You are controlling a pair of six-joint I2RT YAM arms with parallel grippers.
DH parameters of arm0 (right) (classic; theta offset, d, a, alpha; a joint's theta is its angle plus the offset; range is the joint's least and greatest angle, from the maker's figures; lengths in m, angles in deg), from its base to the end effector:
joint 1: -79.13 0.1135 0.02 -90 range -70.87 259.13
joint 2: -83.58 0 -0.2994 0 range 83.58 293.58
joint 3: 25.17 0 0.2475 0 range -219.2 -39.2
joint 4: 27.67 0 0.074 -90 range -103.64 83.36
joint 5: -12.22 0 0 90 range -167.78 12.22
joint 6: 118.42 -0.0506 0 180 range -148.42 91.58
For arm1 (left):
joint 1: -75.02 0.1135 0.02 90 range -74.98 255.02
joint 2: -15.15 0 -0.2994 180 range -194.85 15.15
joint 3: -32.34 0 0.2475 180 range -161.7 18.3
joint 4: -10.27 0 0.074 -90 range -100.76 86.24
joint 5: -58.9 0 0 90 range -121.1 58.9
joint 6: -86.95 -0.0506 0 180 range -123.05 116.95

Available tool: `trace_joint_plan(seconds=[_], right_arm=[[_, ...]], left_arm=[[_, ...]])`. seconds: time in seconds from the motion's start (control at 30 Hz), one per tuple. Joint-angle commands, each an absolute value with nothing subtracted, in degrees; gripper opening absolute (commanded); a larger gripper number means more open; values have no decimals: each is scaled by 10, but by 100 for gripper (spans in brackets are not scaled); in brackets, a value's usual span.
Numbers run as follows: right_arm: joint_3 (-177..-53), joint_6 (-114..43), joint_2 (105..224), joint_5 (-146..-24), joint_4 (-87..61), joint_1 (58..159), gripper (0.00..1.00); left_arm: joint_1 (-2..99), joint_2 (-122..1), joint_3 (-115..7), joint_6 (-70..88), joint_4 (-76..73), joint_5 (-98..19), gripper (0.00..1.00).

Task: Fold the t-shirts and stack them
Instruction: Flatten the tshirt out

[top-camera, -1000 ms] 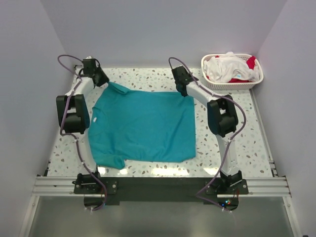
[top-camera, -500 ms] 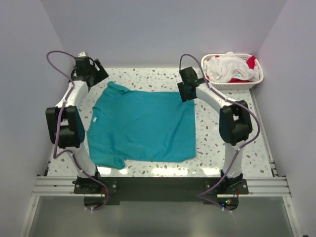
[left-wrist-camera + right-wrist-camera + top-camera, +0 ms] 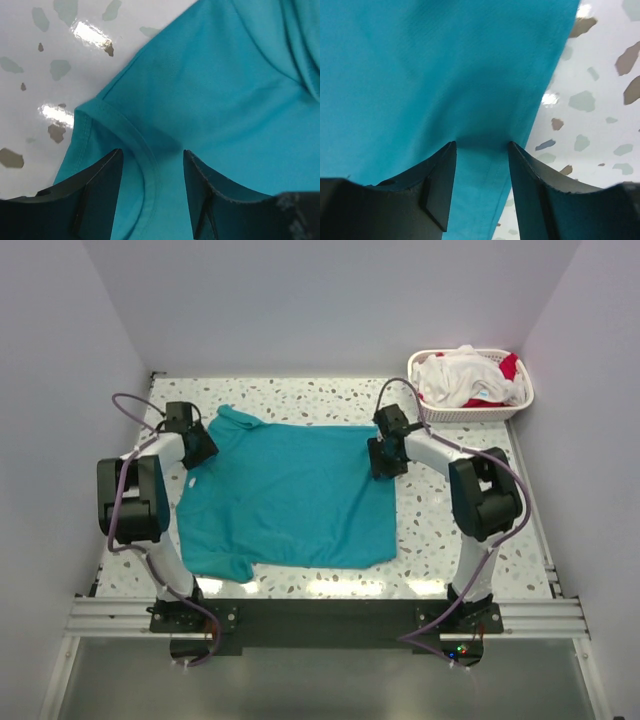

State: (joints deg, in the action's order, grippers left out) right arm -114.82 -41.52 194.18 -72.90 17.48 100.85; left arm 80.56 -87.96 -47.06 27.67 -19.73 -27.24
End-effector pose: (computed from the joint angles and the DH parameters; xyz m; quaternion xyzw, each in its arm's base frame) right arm 0.3796 0.1466 0.1915 -0.0647 0.9753 0.0222 0.2099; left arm 0.3861 0.0409 0.2052 -0.3055 0.8993 -0.0366 0.3107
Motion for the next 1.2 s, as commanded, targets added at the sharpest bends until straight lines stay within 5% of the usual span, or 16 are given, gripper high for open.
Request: trace_joint_plan(seconds=[0.0,0.5,0.63,0.9,1.17], right_arm=[[-1152,-441,1954,-744,128,977,49],[-1453,-426,2116,-737,219,908,57],[-1352,-440,2009,-742,209,907,64],[-1033,-534,1760,-844,125,885,86],[-854,-640,1677,-906,1,877,87]], left_arm=[[820,-928,-515,285,-190,-280,56],[822,-1106,-749,298,-240,-337,68],[814,-986,-694,286,-225,-313,81],[765,-719,-495,230,-255,-256,89],[721,-536,-297,199,-255,-255,90]])
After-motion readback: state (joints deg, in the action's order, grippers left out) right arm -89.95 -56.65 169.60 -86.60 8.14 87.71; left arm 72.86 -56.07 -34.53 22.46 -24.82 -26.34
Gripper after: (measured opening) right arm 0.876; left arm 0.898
